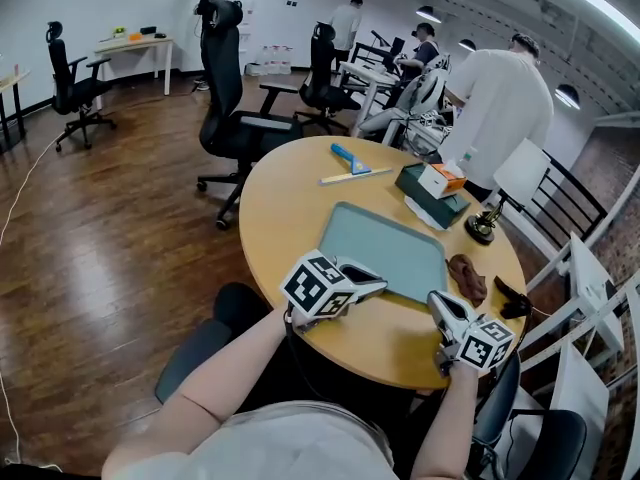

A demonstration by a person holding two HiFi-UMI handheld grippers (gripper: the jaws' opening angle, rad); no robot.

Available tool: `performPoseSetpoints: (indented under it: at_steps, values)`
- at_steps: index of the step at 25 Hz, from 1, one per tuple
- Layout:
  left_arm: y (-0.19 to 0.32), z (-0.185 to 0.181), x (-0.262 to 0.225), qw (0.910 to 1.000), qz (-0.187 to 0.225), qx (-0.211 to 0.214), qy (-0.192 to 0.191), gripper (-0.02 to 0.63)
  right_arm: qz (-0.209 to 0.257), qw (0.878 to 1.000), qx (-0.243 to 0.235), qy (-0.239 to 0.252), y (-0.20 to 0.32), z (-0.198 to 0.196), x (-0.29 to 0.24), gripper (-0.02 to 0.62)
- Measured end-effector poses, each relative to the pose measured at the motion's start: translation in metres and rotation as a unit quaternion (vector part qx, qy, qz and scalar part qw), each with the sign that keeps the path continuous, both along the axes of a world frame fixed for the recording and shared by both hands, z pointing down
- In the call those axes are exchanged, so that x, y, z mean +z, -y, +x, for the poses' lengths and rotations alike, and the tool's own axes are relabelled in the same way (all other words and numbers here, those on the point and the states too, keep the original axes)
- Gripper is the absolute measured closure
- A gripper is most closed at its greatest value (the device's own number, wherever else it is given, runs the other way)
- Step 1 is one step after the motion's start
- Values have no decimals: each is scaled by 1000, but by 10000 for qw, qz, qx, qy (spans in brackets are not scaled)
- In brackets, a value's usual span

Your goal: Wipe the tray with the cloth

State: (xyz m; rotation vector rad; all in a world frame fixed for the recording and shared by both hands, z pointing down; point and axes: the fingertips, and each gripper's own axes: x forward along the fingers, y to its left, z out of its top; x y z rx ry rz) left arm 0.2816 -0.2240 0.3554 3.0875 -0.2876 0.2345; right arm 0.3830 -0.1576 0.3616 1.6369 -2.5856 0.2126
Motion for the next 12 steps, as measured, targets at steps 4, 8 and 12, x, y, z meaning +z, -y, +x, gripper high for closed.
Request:
performPoseSetpoints:
  at_steps: [4,8,12]
  values:
    - [5,0,1,10000,-1,-6,6,596,3,10000,-10,-9,5,0,1,594]
    - [3,0,1,10000,1,4,9,548,1,10000,-4,2,3,1,2,594]
    - [3,-2,1,10000,-4,-2,5,604,1,10000,-20,-3,4,-1,1,594]
